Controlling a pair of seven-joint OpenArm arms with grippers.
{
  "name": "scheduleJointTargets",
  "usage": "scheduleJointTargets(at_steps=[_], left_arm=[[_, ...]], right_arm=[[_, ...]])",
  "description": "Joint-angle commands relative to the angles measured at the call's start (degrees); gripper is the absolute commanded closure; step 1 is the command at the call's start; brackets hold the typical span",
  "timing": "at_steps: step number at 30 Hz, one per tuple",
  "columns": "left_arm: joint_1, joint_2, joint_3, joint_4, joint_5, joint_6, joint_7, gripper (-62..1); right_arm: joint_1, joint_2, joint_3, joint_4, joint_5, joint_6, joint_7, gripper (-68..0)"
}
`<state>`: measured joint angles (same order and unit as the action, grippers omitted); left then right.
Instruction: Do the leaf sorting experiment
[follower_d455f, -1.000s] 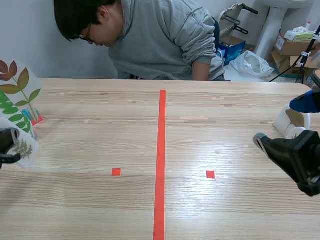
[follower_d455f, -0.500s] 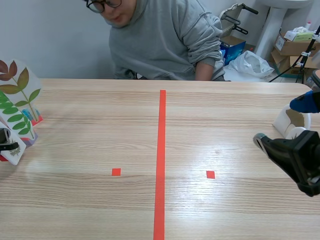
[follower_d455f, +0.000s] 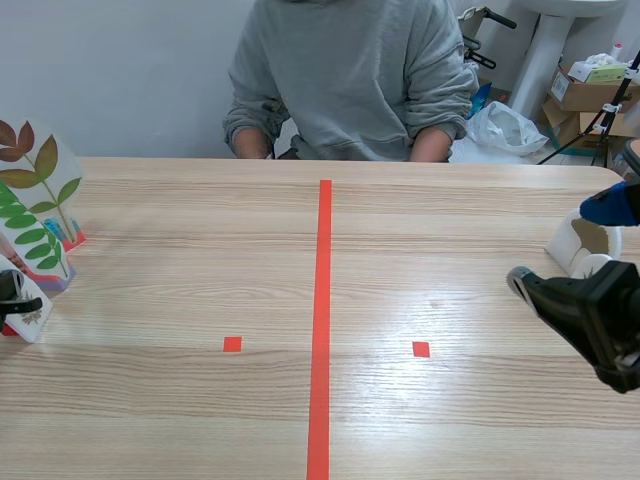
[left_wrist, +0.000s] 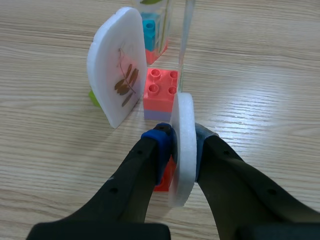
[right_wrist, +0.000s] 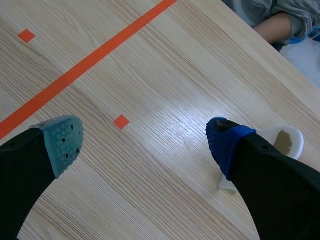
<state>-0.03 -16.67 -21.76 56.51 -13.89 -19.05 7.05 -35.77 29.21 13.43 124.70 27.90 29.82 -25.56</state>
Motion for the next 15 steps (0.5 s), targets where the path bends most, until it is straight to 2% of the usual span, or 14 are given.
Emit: scheduleJointTargets(at_steps=[1,3,7,9,12,15], left_arm=[[-0.3,-0.6,-0.1,1.6,0.0,0.2,0.0,-8.5],[-0.3,-0.6,-0.1,1.6,0.0,0.1,0.0,-17.1],[-0.3,-0.6,-0.1,1.6,0.0,0.1,0.0,-40.9],[-0.3,-0.7,-0.1,1.6,0.0,0.1,0.0,-49.4],[-0.3,-0.7,-0.1,1.9,0.0,0.1,-0.4,-57.0],[0.2,-0.7,-0.3,3.4,0.0,0.1,-0.4,-59.9]], right_arm=[[0.7,0.4,0.4,0.7,0.4,-0.2,0.7,-50.3],[0.7,0.4,0.4,0.7,0.4,-0.2,0.7,-50.3],[0.7,0.4,0.4,0.7,0.4,-0.2,0.7,-50.3],[0.7,0.4,0.4,0.7,0.4,-0.2,0.7,-50.3],[0.7,0.4,0.4,0.7,0.4,-0.2,0.6,-50.3],[0.7,0.5,0.4,0.7,0.3,-0.2,0.6,-50.3]])
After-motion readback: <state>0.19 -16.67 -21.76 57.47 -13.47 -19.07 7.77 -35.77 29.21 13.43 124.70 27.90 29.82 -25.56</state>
